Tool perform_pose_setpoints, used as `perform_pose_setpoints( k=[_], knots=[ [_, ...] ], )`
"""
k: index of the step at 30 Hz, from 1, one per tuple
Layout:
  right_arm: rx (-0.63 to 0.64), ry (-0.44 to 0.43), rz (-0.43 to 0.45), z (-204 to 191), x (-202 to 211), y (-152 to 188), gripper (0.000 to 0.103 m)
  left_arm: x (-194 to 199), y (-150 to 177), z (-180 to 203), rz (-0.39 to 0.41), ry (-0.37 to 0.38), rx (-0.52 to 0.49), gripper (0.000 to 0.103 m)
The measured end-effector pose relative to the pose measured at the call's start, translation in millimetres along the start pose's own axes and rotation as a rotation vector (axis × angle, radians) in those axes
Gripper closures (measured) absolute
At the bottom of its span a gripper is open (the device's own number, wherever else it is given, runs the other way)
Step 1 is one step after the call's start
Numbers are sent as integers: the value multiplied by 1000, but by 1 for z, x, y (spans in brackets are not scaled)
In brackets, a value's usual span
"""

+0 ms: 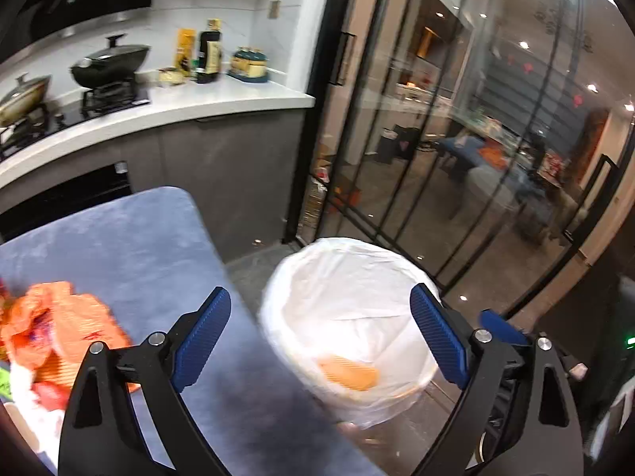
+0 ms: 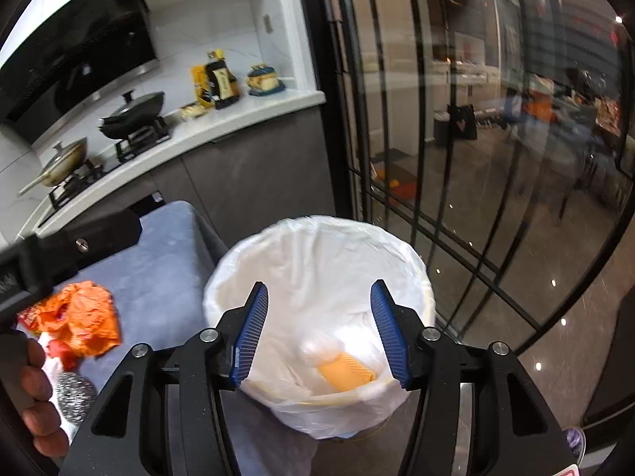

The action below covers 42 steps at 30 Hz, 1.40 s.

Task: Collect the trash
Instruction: 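Grasp the pink paper cup with the left tool while the right tool grasps the steel wool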

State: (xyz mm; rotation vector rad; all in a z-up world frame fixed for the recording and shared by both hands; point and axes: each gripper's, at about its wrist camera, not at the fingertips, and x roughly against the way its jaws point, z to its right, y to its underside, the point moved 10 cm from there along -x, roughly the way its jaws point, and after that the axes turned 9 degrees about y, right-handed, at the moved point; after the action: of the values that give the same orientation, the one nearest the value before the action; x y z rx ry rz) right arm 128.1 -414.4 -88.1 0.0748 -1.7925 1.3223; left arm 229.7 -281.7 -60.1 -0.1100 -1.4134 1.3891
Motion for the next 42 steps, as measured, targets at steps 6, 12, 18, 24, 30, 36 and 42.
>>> perform_pose_setpoints(
  k=[6,12,18,24,30,36,42],
  knots=[
    [41,-66,48,-39,34,-5,39,42,5,-38,40,-67,51,11],
    [126,-127,77,-91,64,8,31,94,25,-95,51,-226,99,10],
    [204,-202,55,-146,84,37,25,149,60,-165,22,-408,174,10],
    [263,-268,-5,-195,90,72,22,190,101,-220,-3,-501,265,10],
    [328,-318,-89,-244,82,119,20,219,143,-269,-12,-539,401,10],
    [386,-329,-149,-282,67,153,19,229,171,-283,-16,-545,424,10],
    [416,-311,-187,-301,48,171,19,217,175,-290,-24,-509,456,8]
  ],
)
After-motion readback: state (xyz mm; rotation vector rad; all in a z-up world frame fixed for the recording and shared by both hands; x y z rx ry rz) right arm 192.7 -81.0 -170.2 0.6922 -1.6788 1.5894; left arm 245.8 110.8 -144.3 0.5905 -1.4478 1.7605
